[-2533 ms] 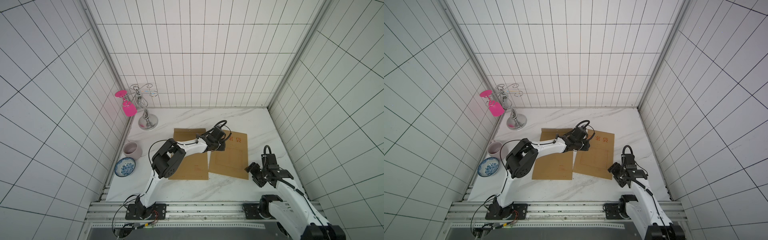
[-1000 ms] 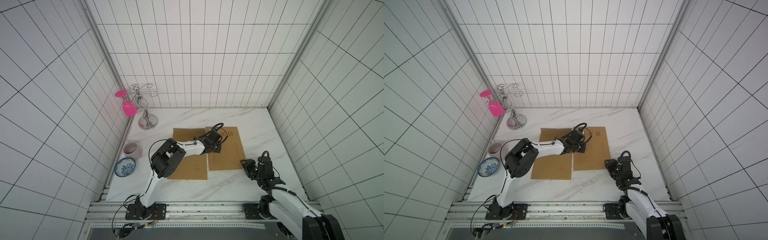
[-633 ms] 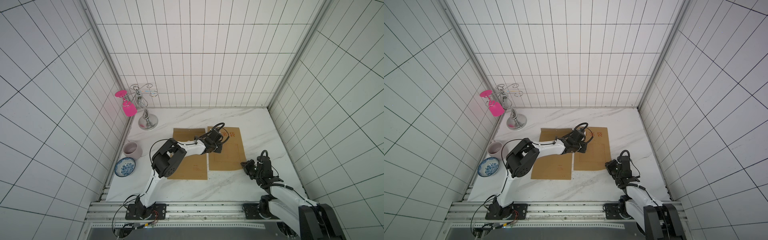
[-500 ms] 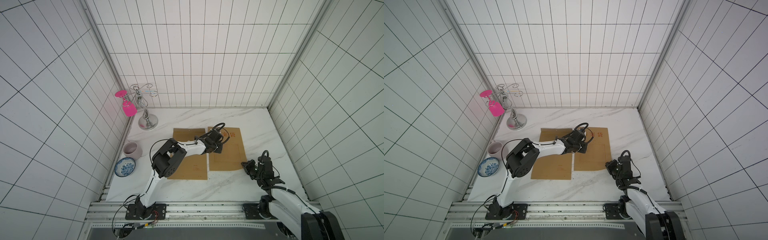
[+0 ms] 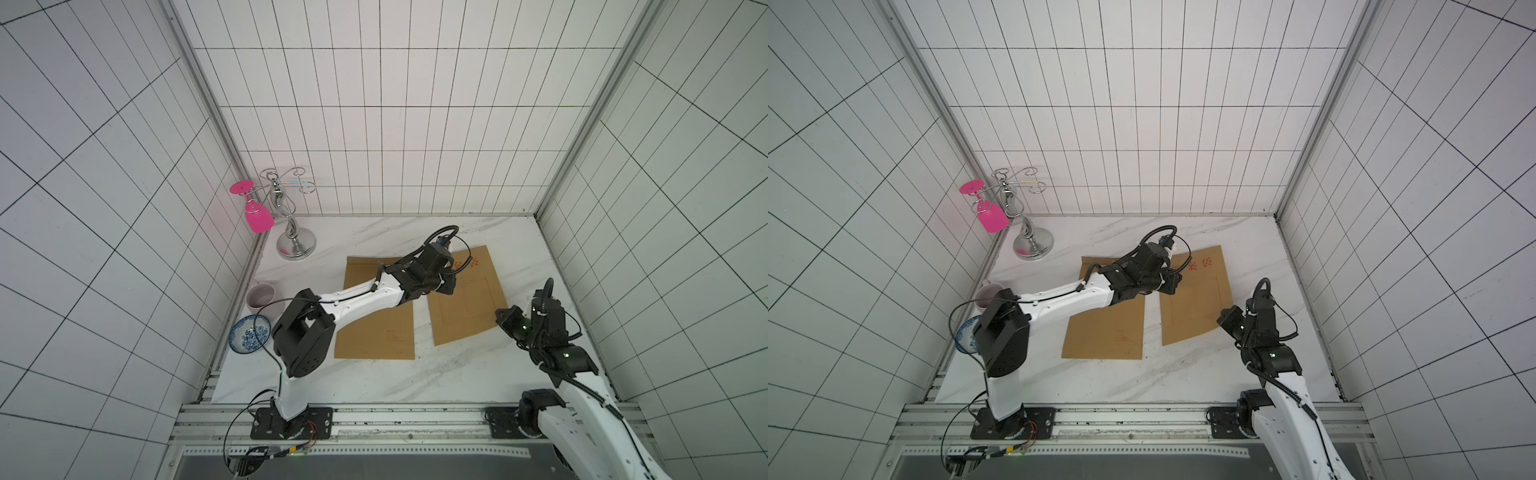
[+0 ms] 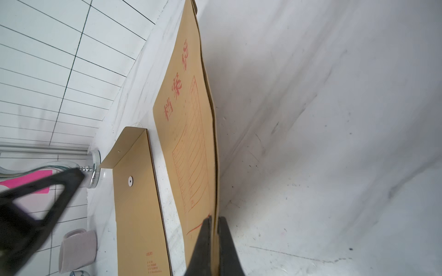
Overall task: Open the file bag
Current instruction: Pick up the file bag from the center of the board.
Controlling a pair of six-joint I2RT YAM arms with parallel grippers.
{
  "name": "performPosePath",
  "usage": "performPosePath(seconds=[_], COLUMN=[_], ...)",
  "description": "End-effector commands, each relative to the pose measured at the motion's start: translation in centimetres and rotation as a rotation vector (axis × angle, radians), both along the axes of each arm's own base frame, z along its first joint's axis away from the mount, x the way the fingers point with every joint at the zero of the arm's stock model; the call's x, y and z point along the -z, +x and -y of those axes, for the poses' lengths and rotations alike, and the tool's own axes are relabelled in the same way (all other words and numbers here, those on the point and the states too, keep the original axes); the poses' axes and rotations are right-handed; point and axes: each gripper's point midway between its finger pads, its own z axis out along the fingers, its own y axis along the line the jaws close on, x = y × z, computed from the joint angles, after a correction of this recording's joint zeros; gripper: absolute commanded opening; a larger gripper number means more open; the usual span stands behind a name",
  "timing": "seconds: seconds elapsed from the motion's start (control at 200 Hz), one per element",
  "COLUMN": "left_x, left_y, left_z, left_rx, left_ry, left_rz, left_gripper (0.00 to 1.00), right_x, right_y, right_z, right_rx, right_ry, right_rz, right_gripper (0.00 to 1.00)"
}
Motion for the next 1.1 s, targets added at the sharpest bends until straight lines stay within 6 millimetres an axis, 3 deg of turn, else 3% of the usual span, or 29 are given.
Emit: performPosePath(seconds=[0.0, 0.085, 0.205, 0.34, 0.415, 0.615, 0.74, 0.935, 1.094], left_x=[-5.7, -6.3, -5.8, -5.2, -5.4, -8.0, -9.2, -9.1, -8.6], left_y=[1.1, 1.3, 1.1, 0.0, -0.5, 0.0, 0.4, 1.0, 1.6], left_z=[-2.7, -4.7, -6.7, -7.8, -7.8, -5.9, -3.4, -0.2, 0.2], left_rx=[-0.074, -0.104, -0.088, -0.066, -0.054, -0.033, -0.005, 0.004, -0.024], left_ry=[-0.051, -0.055, -0.031, 0.023, 0.008, -0.075, -0.078, -0.042, -0.047], left_rz=[0.117, 0.088, 0.041, 0.017, 0.009, -0.016, -0.021, -0.049, -0.07], left_gripper=[0.22, 0.24, 0.31, 0.37, 0.42, 0.53, 0.58, 0.63, 0.69], right_x=[-2.6, -4.6, -6.9, -9.2, -9.6, -10.5, -11.4, -12.8, -14.1], right_y=[-0.9, -1.1, -1.5, -1.6, -1.9, -1.8, -1.8, -1.4, -0.8], right_z=[0.6, 0.2, -0.4, -1.2, -1.5, -2.1, -2.7, -3.9, -5.6], right_rx=[-0.061, -0.098, -0.149, -0.2, -0.231, -0.259, -0.277, -0.305, -0.318], right_ry=[-0.14, -0.188, -0.265, -0.329, -0.382, -0.48, -0.534, -0.642, -0.696], right_rz=[-0.012, 0.014, 0.042, 0.088, 0.08, 0.101, 0.139, 0.192, 0.265], right_gripper=[0.0, 0.0, 0.0, 0.0, 0.0, 0.0, 0.0, 0.0, 0.0])
